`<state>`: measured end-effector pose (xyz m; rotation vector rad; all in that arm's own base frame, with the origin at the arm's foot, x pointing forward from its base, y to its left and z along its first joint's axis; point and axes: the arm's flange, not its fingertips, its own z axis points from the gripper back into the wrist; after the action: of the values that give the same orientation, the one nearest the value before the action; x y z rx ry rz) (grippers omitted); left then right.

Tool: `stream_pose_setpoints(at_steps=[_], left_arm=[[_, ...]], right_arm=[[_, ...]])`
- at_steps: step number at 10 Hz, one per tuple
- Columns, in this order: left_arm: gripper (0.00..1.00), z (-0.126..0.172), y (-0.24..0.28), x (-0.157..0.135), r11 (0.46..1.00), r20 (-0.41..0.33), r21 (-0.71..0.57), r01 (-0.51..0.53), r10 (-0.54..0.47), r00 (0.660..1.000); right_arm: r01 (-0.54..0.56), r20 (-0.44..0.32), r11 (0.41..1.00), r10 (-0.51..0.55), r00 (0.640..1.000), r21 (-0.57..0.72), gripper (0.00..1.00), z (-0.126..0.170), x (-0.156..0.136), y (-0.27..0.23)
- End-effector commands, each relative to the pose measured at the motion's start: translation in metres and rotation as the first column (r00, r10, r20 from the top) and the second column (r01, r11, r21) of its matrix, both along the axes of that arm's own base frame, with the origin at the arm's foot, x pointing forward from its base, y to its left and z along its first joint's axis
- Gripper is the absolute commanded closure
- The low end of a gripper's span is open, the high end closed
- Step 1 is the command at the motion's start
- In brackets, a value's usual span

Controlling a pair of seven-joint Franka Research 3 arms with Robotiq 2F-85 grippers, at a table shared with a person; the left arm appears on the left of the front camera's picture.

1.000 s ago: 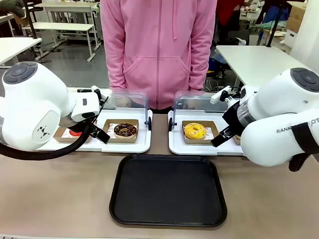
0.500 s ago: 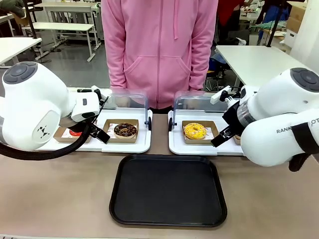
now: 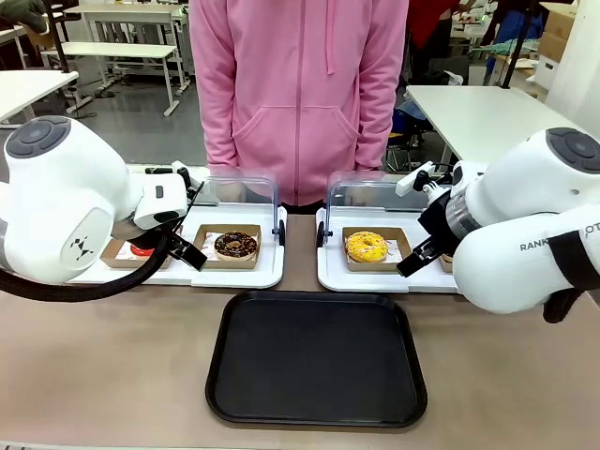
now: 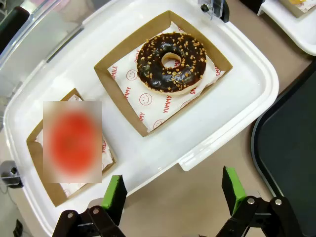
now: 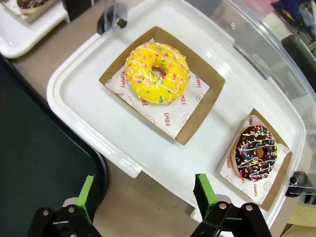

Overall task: Move the first donut from the left to the tray.
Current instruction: Pick up the Paper togo box containing the Donut indicated by the person and place it on the Handle tray.

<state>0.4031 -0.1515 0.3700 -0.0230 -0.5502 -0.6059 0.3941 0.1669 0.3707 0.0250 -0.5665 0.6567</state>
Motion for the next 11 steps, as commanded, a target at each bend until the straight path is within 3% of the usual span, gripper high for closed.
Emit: stream_pose_setpoints(at_steps=[1, 4, 7, 9, 11], left_arm=[[0.00, 0.031, 0.004, 0.013, 0.995, 0.004, -0.078, 0.063, -0.063, 0.998], [0.00, 0.112, 0.034, 0.052, 0.966, -0.041, -0.192, 0.171, -0.182, 0.983], [0.00, 0.145, 0.084, 0.069, 0.902, -0.035, -0.262, 0.342, -0.363, 0.931], [0.00, 0.151, 0.139, 0.073, 0.790, 0.045, -0.328, 0.517, -0.534, 0.844], [0.00, 0.156, 0.201, 0.065, 0.717, 0.171, -0.379, 0.585, -0.567, 0.806]], right_arm=[[0.000, 0.000, 1.000, 0.000, 1.000, 0.000, 0.00, 0.000, 0.000, 0.000], [-0.026, -0.004, 0.991, 0.027, 1.000, 0.129, 0.00, 0.094, 0.019, -0.031], [-0.105, 0.038, 0.970, 0.100, 0.994, 0.217, 0.00, 0.151, 0.015, -0.110], [-0.233, 0.107, 0.931, 0.211, 0.972, 0.282, 0.00, 0.173, 0.006, -0.177], [-0.339, 0.188, 0.874, 0.290, 0.938, 0.347, 0.00, 0.173, -0.009, -0.233]])
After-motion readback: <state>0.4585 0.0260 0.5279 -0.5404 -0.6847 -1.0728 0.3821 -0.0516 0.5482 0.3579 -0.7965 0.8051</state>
